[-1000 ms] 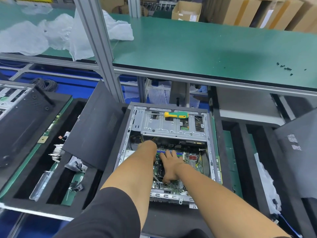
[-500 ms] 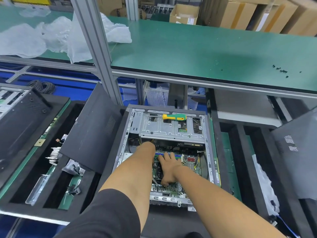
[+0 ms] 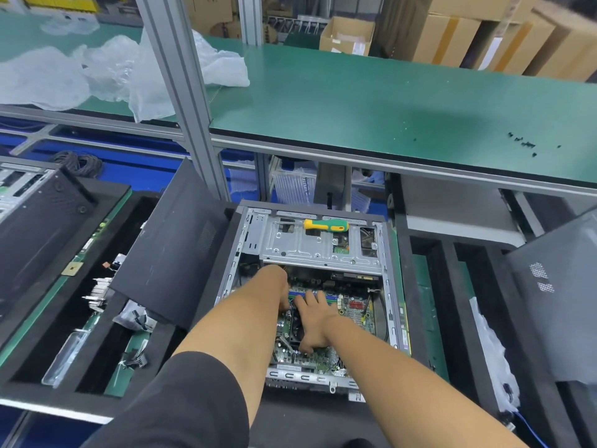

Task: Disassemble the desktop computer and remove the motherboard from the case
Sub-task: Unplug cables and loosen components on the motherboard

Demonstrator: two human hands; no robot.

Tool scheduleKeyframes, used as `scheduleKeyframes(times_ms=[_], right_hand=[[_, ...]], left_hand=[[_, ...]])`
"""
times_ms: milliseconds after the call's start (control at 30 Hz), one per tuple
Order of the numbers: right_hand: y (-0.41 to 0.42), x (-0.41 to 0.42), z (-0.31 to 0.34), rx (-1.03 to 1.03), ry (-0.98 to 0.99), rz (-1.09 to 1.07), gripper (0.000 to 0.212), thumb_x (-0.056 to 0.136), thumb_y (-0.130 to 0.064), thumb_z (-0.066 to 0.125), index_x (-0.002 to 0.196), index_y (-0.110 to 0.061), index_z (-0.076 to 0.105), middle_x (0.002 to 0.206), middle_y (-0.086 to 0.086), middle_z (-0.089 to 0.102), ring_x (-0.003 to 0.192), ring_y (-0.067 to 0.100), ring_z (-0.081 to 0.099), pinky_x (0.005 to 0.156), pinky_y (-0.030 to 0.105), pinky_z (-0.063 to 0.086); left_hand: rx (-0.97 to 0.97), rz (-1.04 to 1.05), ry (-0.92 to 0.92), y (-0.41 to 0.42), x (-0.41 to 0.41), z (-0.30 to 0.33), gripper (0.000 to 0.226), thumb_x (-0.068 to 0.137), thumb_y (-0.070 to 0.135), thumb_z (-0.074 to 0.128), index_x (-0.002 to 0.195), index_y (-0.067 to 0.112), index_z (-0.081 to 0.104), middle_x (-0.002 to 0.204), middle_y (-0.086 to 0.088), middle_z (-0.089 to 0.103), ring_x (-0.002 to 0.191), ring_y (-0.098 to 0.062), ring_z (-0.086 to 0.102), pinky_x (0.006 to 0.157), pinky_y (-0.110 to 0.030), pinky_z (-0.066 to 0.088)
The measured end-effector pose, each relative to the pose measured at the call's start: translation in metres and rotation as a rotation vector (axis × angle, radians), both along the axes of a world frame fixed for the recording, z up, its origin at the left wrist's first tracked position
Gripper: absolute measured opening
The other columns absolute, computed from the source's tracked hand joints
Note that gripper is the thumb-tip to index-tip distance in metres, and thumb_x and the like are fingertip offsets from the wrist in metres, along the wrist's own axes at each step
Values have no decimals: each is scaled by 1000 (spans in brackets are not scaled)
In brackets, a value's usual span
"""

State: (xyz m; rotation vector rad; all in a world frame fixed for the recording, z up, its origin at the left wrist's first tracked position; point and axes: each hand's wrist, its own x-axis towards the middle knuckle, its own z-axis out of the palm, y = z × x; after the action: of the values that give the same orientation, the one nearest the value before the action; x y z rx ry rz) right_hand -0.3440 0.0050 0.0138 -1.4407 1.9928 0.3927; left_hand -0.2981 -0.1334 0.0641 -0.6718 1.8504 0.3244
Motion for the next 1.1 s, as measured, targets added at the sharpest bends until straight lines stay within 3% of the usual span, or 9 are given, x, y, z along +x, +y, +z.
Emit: scheduleKeyframes(times_ms=[100, 333, 467, 533, 733, 800, 900, 1000, 1100], right_hand=[[0, 1, -1, -1, -8, -5, 118, 64, -36, 85, 155, -21, 12, 155, 10, 18, 142, 36, 17, 111, 63, 32], [0, 1, -3, -11, -14, -8, 121, 62, -38, 87, 155, -22, 11, 155, 9, 19, 142, 35, 17, 111, 64, 33], [0, -2, -2, 1, -15, 5, 124, 63, -37, 87, 157, -20, 7, 158, 10, 16, 145, 36, 14, 112, 63, 31], [1, -3, -1, 12, -18, 20, 125, 64, -37, 87, 158, -18, 6, 158, 10, 15, 145, 36, 13, 113, 63, 31], [1, -7, -1, 24, -63, 32, 128, 68, -35, 86, 157, -9, -1, 157, 10, 13, 145, 37, 13, 115, 62, 30], [1, -8, -1, 8, -73, 26, 118, 66, -35, 87, 152, -9, 10, 146, 9, 22, 137, 35, 22, 110, 59, 36], [-1, -12, -1, 26, -78, 45, 117, 64, -34, 88, 151, -10, 13, 144, 9, 24, 133, 32, 24, 107, 57, 38], [-7, -18, 4, 128, -88, 117, 124, 64, -32, 85, 156, -15, 4, 149, 8, 19, 138, 34, 16, 104, 55, 40], [-18, -21, 7, 252, -62, 199, 125, 69, -36, 83, 160, -24, -1, 154, 7, 12, 143, 38, 6, 105, 57, 36]], left_hand=[[-19, -51, 69, 4, 5, -9, 47, 100, 39, 51, 133, 7, 61, 109, -5, 63, 93, -23, 59, 102, -41, 51], [-117, -105, 166, 3, 9, -12, 57, 96, 47, 57, 138, 9, 53, 121, -5, 59, 111, -26, 62, 102, -44, 51], [-233, -189, 253, 5, 7, -16, 104, 78, 55, 79, 154, 13, 22, 145, -7, 51, 127, -32, 56, 100, -46, 46], [-234, -291, 307, 9, 8, -19, 109, 76, 55, 82, 155, 13, 19, 147, -9, 47, 130, -32, 52, 99, -47, 45], [-241, -697, 632, 16, 27, -16, 66, 87, 51, 69, 135, 9, 51, 137, -9, 47, 125, -27, 44, 106, -40, 35], [-232, -780, 588, 15, 29, -10, 46, 91, 55, 61, 114, 15, 64, 125, -7, 57, 117, -25, 51, 105, -40, 34], [-139, -919, 481, 19, 31, -7, 37, 91, 57, 58, 74, 24, 59, 91, 4, 63, 95, -21, 60, 93, -39, 36], [11, -1043, 519, 22, 33, -11, 25, 91, 48, 64, 94, 24, 69, 81, 9, 59, 81, -19, 57, 70, -31, 35], [199, -1157, 594, 26, 33, -8, 23, 88, 32, 73, 106, 20, 66, 87, 6, 64, 86, -21, 56, 67, -30, 28]])
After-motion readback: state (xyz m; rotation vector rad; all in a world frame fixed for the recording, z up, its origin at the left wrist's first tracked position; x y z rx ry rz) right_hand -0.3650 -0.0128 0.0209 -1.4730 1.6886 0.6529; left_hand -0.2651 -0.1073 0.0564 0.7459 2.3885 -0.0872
